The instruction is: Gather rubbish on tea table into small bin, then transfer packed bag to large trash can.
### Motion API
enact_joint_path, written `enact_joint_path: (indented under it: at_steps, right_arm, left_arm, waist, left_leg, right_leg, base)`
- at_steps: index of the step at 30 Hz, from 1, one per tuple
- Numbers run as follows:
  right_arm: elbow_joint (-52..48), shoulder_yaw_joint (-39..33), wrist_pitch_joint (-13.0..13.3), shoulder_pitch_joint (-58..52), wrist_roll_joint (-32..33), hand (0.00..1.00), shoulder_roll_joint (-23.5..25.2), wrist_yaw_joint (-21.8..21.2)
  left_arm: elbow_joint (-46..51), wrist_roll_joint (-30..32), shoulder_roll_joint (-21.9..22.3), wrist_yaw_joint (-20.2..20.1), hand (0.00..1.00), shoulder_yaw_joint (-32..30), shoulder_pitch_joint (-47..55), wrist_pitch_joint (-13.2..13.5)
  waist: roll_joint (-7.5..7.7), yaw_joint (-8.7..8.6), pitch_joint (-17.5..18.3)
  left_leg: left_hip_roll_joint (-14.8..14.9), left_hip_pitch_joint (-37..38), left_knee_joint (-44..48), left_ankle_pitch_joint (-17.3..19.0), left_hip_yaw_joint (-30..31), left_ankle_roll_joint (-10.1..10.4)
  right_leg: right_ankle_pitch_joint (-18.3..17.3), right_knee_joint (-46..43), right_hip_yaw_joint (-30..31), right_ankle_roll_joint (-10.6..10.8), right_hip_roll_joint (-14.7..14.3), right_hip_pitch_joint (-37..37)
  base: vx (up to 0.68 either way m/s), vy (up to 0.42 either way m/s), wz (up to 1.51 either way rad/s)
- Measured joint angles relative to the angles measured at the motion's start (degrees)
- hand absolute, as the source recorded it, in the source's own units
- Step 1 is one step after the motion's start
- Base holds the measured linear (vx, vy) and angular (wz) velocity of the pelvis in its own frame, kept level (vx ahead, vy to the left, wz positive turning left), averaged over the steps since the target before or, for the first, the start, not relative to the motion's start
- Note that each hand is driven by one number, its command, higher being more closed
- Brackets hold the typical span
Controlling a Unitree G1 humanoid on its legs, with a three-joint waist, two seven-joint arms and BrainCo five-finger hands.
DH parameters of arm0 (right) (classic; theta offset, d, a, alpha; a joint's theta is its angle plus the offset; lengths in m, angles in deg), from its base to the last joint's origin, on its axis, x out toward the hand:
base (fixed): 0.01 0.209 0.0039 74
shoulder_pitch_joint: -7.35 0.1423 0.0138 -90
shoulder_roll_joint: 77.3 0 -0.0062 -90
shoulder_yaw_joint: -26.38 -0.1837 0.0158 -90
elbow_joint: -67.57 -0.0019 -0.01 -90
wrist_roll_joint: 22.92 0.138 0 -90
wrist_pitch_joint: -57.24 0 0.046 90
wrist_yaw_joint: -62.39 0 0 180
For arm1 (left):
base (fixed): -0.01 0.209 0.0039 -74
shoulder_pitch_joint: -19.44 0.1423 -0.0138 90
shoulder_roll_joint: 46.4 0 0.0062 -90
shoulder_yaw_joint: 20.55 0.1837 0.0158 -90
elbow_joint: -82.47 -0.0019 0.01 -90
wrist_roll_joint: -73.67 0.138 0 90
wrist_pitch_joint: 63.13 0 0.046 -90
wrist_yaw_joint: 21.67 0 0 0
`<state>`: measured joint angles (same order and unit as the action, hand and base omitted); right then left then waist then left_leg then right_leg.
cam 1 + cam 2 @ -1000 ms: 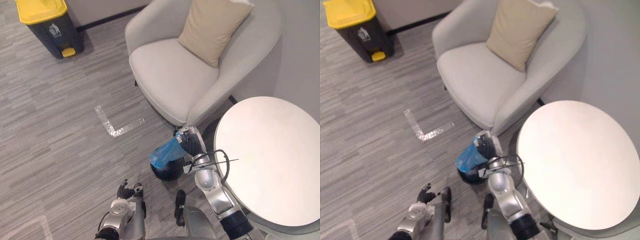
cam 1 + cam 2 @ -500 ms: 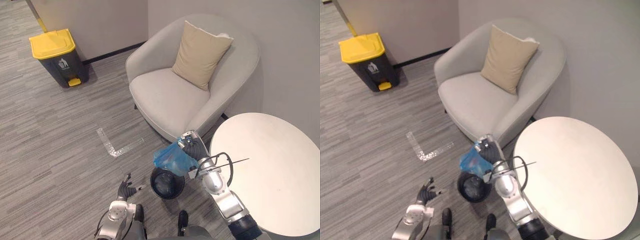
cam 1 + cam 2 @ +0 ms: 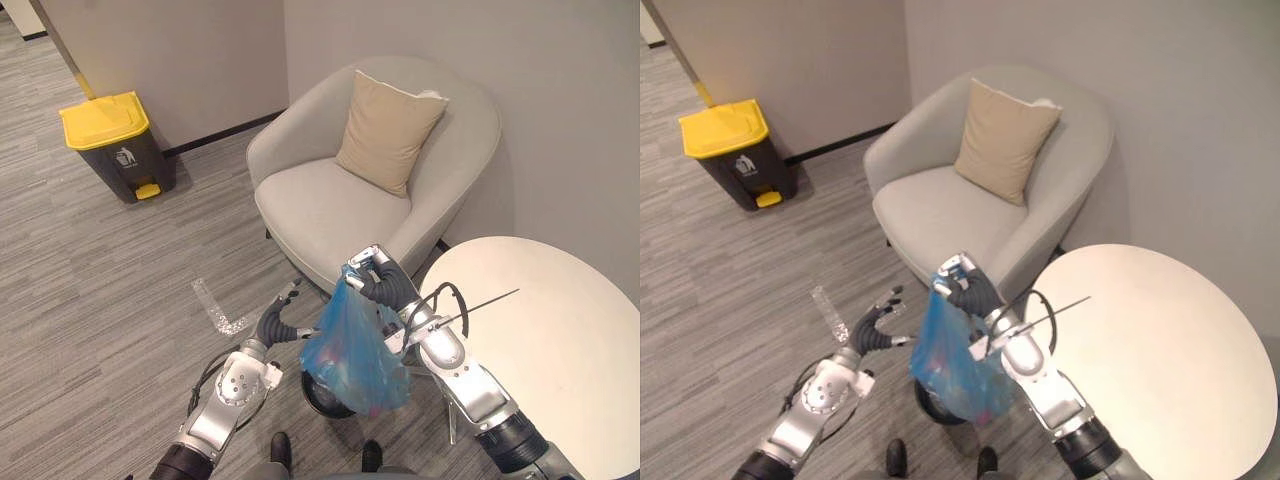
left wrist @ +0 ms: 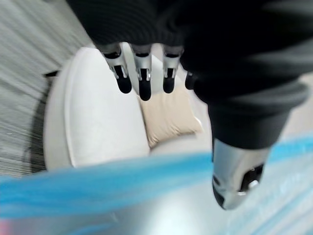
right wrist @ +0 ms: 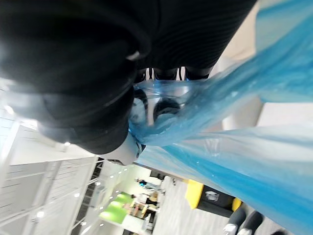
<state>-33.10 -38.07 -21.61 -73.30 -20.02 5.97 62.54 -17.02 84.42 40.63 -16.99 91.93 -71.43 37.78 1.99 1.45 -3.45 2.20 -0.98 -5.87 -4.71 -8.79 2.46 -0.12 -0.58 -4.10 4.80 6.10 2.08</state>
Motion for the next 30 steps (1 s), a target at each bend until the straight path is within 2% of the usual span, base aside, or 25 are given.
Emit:
enact_joint_path:
  at_steps: [4, 10, 16, 24, 25, 30]
  right_arm:
    - [-0.1, 2.1, 0.2, 2.1, 2.6, 1.0, 0.0, -1.6]
    - [-0.6, 4.8, 0.5, 2.7, 6.3, 1.0, 0.1, -2.9]
    - [-2.5, 6.4, 1.1, 4.1, 8.5, 1.0, 1.3, -4.2]
    - [-2.5, 9.0, 0.8, 4.6, 9.6, 1.0, 3.6, -4.6]
    - [-2.4, 9.2, 0.6, 4.8, 9.8, 1.0, 4.6, -4.6]
    - [-2.4, 10.8, -0.2, 6.1, 10.9, 1.0, 6.0, -4.6]
  left_arm:
    - [0.3, 2.9, -1.5, -0.5, 0.0, 2.2, -1.9, 0.1]
    - [1.4, 8.7, -2.8, -0.9, 0.0, 5.5, -4.5, 1.1]
    - [0.7, 15.2, -2.7, 0.3, 0.0, 6.8, -7.6, 1.1]
    - [-5.0, 17.5, -0.5, 0.2, 0.0, 8.2, -8.1, 1.1]
    - [-6.1, 18.2, 0.2, 0.2, 1.0, 8.5, -8.1, 1.1]
    - [-9.8, 19.0, 2.1, 0.1, 1.0, 9.0, -8.1, 1.1]
  waist:
    - [-0.25, -0.98, 0.6]
    - [-0.46, -1.07, 1.6]
    - [-0.08, -1.24, 1.9]
    - [0.17, -1.4, 2.1]
    - [0.29, -1.39, 2.2]
    - [0.81, -1.45, 2.6]
  left_leg:
    - [0.2, 0.0, -0.1, -0.1, 0.0, 0.2]
    - [0.2, -0.1, -0.4, -0.4, -0.3, 0.3]
    - [0.2, -0.4, -0.1, -0.6, -0.6, 0.3]
    - [0.4, -0.4, -0.1, -0.9, -1.0, 0.3]
    - [0.5, -0.3, -0.1, -0.9, -1.0, 0.3]
    - [0.6, -0.3, -0.2, -1.2, -1.0, 0.4]
  right_leg:
    - [0.1, -0.1, 0.3, -0.2, -0.1, 0.4]
    - [0.2, 0.0, 0.9, -0.2, -0.2, 0.8]
    - [0.9, 0.7, 1.2, -0.3, -0.3, 0.9]
    - [1.2, 0.8, 1.6, -0.6, -0.6, 1.0]
    - [1.2, 0.8, 1.6, -0.6, -0.7, 1.0]
    - [1.4, 0.8, 1.7, -0.7, -0.7, 1.1]
  base:
    - [-0.08, 0.001, -0.02]
    - [-0.02, 0.003, -0.03]
    - [0.01, 0.001, -0.02]
    - [0.0, 0.0, -0.02]
    - [-0.04, -0.003, -0.01]
    - [-0.02, 0.0, 0.0]
